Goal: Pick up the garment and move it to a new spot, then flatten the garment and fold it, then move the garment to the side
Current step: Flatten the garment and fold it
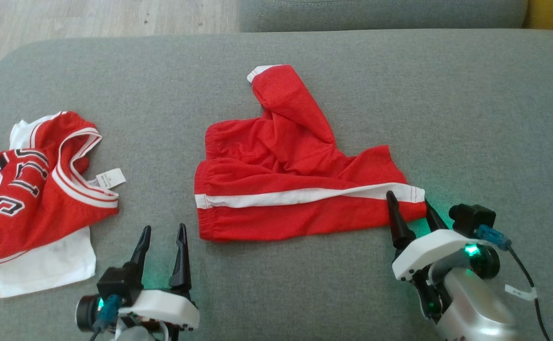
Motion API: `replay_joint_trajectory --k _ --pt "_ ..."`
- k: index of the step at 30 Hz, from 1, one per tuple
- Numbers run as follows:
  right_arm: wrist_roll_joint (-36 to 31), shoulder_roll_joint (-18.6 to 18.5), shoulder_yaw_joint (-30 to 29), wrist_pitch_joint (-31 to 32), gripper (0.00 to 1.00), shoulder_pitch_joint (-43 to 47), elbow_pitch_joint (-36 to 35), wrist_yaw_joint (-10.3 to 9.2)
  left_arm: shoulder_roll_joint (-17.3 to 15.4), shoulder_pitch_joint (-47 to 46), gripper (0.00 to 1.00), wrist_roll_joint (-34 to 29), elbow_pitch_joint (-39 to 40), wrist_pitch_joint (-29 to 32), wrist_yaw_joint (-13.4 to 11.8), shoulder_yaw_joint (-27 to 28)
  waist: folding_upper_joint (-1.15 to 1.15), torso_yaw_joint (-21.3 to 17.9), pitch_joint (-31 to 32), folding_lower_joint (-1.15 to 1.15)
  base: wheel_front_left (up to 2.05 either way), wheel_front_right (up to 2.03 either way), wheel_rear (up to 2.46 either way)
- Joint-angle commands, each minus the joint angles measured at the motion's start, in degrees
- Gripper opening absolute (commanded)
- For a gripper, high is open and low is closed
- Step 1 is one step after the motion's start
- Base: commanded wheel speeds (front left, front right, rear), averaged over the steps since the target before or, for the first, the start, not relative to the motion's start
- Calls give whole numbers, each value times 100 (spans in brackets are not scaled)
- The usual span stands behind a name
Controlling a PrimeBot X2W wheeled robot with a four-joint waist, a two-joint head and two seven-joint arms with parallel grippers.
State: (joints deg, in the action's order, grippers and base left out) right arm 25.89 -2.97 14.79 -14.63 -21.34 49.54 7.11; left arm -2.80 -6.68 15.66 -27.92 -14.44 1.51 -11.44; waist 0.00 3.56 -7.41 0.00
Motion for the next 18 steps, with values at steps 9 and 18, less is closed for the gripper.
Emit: replay_joint_trajectory --k 9,18 --pt "380 9 386 -36 100 -126 -179 37 -9 -211 100 135 165 -56 -46 67 0 -22 0 0 0 0 0" --pt "711 9 444 -37 100 -211 -135 37 -9 -220 100 180 140 -56 -30 31 0 7 -30 0 0 0 0"
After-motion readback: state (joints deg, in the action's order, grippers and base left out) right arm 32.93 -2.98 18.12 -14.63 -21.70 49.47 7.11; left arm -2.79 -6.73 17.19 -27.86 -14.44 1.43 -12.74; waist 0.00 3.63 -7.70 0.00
